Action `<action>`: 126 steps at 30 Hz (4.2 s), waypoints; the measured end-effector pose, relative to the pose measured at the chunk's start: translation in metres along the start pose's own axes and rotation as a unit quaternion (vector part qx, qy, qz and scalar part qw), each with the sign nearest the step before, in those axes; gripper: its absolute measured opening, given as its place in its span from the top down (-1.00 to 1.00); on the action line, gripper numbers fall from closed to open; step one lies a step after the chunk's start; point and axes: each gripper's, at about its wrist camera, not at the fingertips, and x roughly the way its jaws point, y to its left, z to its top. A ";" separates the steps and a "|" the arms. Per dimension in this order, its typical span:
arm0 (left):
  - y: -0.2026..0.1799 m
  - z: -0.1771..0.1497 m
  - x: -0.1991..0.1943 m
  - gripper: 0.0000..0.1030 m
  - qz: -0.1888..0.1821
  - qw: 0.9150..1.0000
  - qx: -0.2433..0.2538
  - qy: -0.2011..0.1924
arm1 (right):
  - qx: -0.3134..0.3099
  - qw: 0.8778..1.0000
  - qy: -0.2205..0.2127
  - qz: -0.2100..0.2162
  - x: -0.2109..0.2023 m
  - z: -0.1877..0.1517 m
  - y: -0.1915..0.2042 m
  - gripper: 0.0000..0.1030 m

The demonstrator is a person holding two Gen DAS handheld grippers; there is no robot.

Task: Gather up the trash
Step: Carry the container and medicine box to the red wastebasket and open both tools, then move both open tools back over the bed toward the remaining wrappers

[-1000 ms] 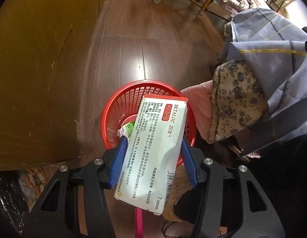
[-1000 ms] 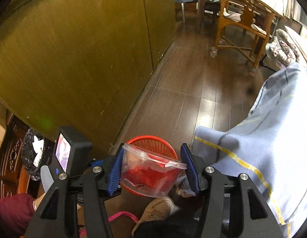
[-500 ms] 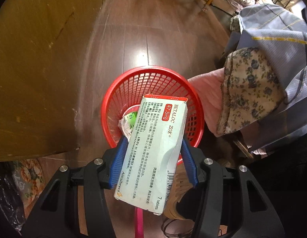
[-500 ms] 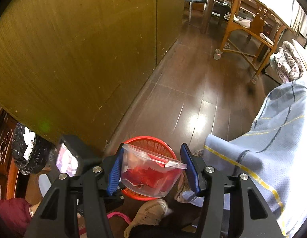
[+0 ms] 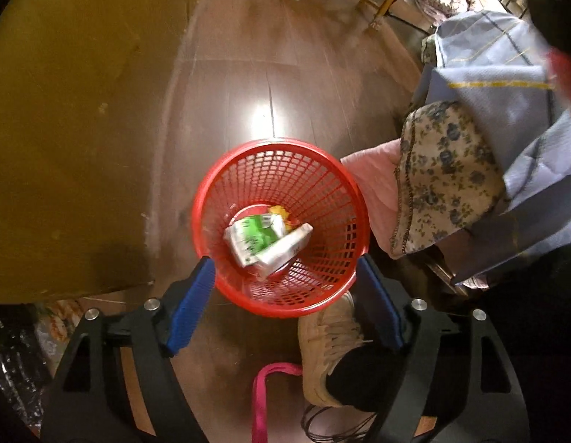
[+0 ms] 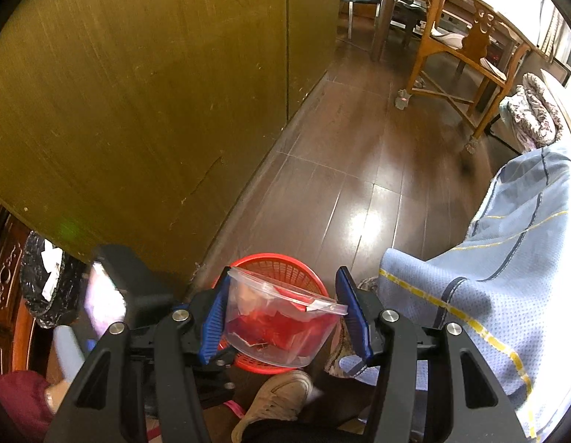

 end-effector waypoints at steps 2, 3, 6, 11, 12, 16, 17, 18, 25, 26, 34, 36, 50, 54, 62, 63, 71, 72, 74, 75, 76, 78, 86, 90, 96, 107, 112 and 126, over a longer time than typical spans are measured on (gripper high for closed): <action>0.003 -0.004 -0.013 -0.48 0.006 1.000 -0.001 -0.006 | 0.001 1.000 0.002 0.003 0.002 0.000 0.000 -0.08; 0.004 -0.007 -0.018 -0.48 0.008 1.000 -0.001 -0.009 | 0.003 1.000 0.006 0.007 0.004 0.001 0.001 -0.08; 0.007 -0.014 -0.035 -0.48 0.018 1.000 0.001 -0.015 | 0.007 1.000 0.014 0.017 0.012 0.003 0.002 -0.07; 0.011 -0.024 -0.057 -0.51 0.022 1.000 0.002 -0.021 | 0.007 0.999 0.035 0.034 0.032 0.005 0.009 -0.07; 0.010 -0.025 -0.061 -0.55 0.022 1.000 0.002 -0.022 | 0.008 0.998 0.042 0.038 0.037 0.005 0.009 -0.07; 0.010 -0.030 -0.068 -0.59 0.020 1.000 -0.001 -0.023 | 0.015 0.996 0.067 0.049 0.052 0.006 0.009 -0.07; 0.010 -0.030 -0.068 -0.60 0.019 1.000 -0.003 -0.021 | 0.019 0.996 0.077 0.050 0.057 0.007 0.008 -0.09; 0.012 -0.030 -0.068 -0.60 0.017 1.000 -0.006 -0.020 | 0.022 0.995 0.086 0.052 0.061 0.007 0.007 -0.13; 0.014 -0.029 -0.072 -0.60 0.015 1.000 -0.012 -0.021 | 0.027 0.993 0.101 0.055 0.069 0.007 0.009 -0.52; 0.013 -0.029 -0.073 -0.60 0.015 1.000 -0.012 -0.023 | 0.027 0.993 0.098 0.053 0.068 0.006 0.009 -0.52; 0.004 -0.023 -0.094 -0.60 0.019 0.999 -0.001 -0.045 | 0.022 0.998 0.048 0.040 0.047 0.005 0.010 -0.52; 0.000 -0.021 -0.103 -0.60 0.022 0.998 0.002 -0.055 | 0.017 0.999 0.013 0.036 0.031 0.003 0.010 -0.52; -0.059 -0.022 -0.183 -0.69 0.050 0.987 0.058 -0.143 | 0.040 0.990 -0.135 0.018 -0.103 -0.022 -0.025 -0.52; -0.092 -0.026 -0.207 -0.75 0.052 0.980 0.085 -0.175 | 0.066 0.983 -0.172 0.009 -0.143 -0.043 -0.049 -0.54; -0.170 -0.041 -0.231 -0.81 0.038 0.967 0.137 -0.213 | 0.139 0.961 -0.238 -0.028 -0.213 -0.114 -0.122 -0.65; -0.181 -0.042 -0.232 -0.83 0.034 0.965 0.145 -0.217 | 0.152 0.958 -0.243 -0.033 -0.218 -0.123 -0.133 -0.66; -0.271 -0.028 -0.206 -0.86 0.017 0.954 0.212 -0.212 | 0.302 0.917 -0.258 -0.045 -0.240 -0.213 -0.251 -0.73; -0.280 -0.024 -0.203 -0.86 0.014 0.954 0.217 -0.208 | 0.323 0.910 -0.257 -0.045 -0.239 -0.225 -0.269 -0.73; -0.302 -0.012 -0.189 -0.86 0.005 0.954 0.225 -0.198 | 0.360 0.897 -0.254 -0.047 -0.235 -0.244 -0.295 -0.73; -0.309 -0.007 -0.184 -0.86 0.001 0.954 0.228 -0.195 | 0.372 0.892 -0.253 -0.048 -0.233 -0.252 -0.306 -0.73; -0.319 -0.001 -0.176 -0.86 -0.003 0.954 0.231 -0.191 | 0.382 0.888 -0.252 -0.050 -0.230 -0.256 -0.312 -0.73; -0.334 0.011 -0.162 -0.86 -0.004 0.954 0.237 -0.186 | 0.403 0.879 -0.249 -0.053 -0.223 -0.268 -0.330 -0.73; -0.383 0.060 -0.117 -0.86 -0.033 0.955 0.242 -0.166 | 0.423 0.874 -0.229 -0.072 -0.195 -0.284 -0.363 -0.73; -0.403 0.080 -0.100 -0.86 -0.043 0.955 0.247 -0.160 | 0.432 0.865 -0.243 -0.080 -0.194 -0.282 -0.378 -0.73; -0.420 0.109 -0.077 -0.86 -0.034 0.959 0.236 -0.153 | 0.428 0.863 -0.251 -0.099 -0.197 -0.264 -0.397 -0.73; -0.356 0.100 -0.088 -0.86 -0.044 0.969 0.193 -0.147 | 0.432 0.860 -0.242 -0.119 -0.187 -0.254 -0.406 -0.73; -0.382 0.097 -0.093 -0.86 -0.074 0.959 0.220 -0.162 | 0.422 0.869 -0.225 -0.125 -0.182 -0.248 -0.405 -0.73; -0.355 0.116 -0.073 -0.88 -0.054 0.972 0.157 -0.165 | 0.435 0.869 -0.214 -0.101 -0.173 -0.249 -0.413 -0.73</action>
